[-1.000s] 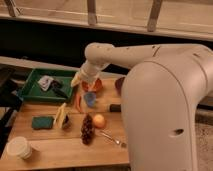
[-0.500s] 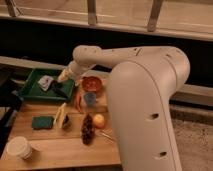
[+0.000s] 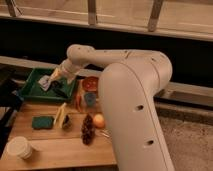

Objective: Place brush in red bowl

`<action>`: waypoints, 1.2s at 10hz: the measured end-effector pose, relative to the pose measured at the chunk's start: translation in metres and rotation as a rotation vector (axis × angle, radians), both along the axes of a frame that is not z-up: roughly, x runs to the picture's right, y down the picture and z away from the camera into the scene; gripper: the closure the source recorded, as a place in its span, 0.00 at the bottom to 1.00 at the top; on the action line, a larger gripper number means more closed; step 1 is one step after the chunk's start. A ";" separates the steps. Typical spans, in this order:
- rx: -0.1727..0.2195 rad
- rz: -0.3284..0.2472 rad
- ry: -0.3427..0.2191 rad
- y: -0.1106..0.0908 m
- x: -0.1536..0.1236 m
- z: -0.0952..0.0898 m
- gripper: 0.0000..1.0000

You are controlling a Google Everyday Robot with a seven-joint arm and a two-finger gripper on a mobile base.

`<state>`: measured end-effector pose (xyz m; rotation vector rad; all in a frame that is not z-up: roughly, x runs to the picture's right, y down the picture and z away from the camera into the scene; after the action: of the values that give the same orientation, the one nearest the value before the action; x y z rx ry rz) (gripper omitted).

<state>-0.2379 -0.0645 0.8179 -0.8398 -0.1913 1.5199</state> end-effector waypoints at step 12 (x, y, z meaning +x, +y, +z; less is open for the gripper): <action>-0.015 -0.030 -0.028 0.011 -0.028 0.060 0.37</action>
<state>-0.2660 -0.0537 0.8775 -0.8723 -0.1875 1.4833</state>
